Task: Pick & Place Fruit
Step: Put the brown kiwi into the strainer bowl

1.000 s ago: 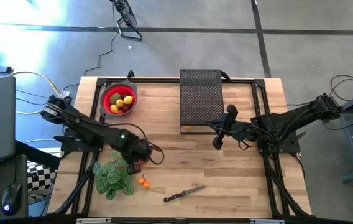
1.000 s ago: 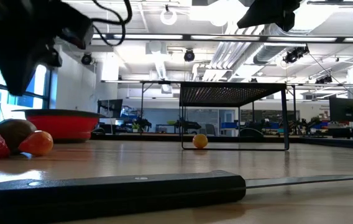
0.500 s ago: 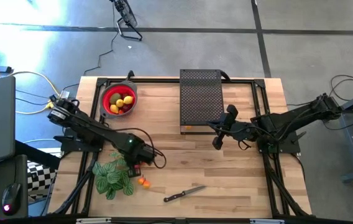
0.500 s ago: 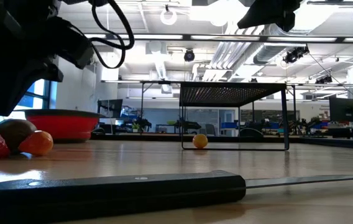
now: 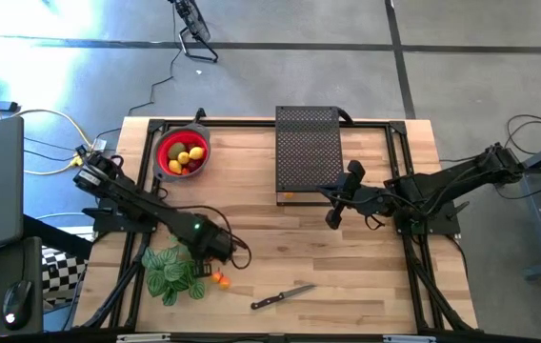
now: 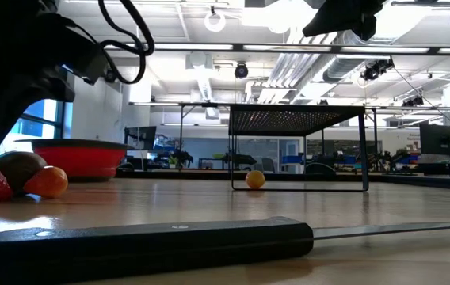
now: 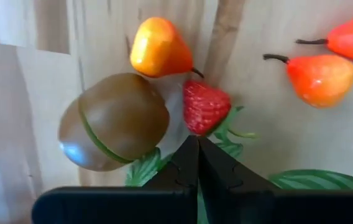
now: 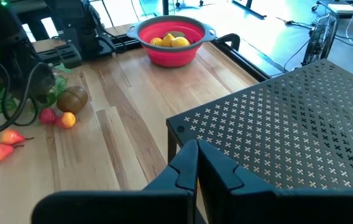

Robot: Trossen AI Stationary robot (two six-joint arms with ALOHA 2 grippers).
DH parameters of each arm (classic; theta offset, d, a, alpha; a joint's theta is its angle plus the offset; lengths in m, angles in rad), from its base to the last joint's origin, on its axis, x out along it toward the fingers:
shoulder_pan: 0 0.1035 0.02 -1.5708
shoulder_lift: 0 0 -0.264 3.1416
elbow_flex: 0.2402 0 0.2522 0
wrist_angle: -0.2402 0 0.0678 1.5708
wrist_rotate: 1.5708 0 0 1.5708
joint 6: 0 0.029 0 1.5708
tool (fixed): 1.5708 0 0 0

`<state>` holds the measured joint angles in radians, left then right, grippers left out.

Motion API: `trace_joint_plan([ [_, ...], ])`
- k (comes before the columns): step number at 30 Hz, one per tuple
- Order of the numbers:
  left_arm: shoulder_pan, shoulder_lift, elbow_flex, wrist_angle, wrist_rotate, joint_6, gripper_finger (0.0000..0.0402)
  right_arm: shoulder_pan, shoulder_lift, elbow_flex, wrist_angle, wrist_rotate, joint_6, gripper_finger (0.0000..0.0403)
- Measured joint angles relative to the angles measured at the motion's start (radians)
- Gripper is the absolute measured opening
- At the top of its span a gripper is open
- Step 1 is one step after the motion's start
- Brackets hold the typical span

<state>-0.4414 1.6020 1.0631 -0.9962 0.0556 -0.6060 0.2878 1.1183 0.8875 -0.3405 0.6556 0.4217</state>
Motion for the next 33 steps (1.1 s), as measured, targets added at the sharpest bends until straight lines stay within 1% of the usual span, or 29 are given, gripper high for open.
trace_joint_plan([
  [4, 0.002, 0.0, -0.011, 0.007, -0.036, -0.003, 0.0, 0.0, 0.0, 0.0, 0.0, 0.0, 0.0, 0.0003],
  [7, 0.003, 0.0, -0.034, 0.012, -0.042, -0.004, 0.0, 0.0, 0.0, 0.0, 0.0, 0.0, 0.0, 0.0003],
  [13, 0.003, 0.0, -0.083, 0.078, -0.042, -0.005, 0.0, 0.0, 0.0, 0.0, 0.0, 0.0, 0.0, 0.0003],
  [15, 0.003, 0.0, -0.091, 0.094, -0.057, -0.005, 0.0, 0.0, 0.0, 0.0, 0.0, 0.0, 0.0, 0.0003],
  [17, 0.003, 0.0, -0.093, 0.105, -0.087, -0.005, 0.0, 0.0, 0.0, 0.0, 0.0, 0.0, 0.0, 0.0003],
  [21, 0.003, 0.0, -0.093, 0.112, -0.111, -0.005, 0.0, 0.0, 0.0, 0.0, 0.0, 0.0, 0.0, 0.0003],
  [33, 0.003, -0.004, -0.081, 0.121, -0.148, 0.02, 0.0, 0.0, 0.0, 0.0, 0.0, 0.0, 0.0, 0.0003],
])
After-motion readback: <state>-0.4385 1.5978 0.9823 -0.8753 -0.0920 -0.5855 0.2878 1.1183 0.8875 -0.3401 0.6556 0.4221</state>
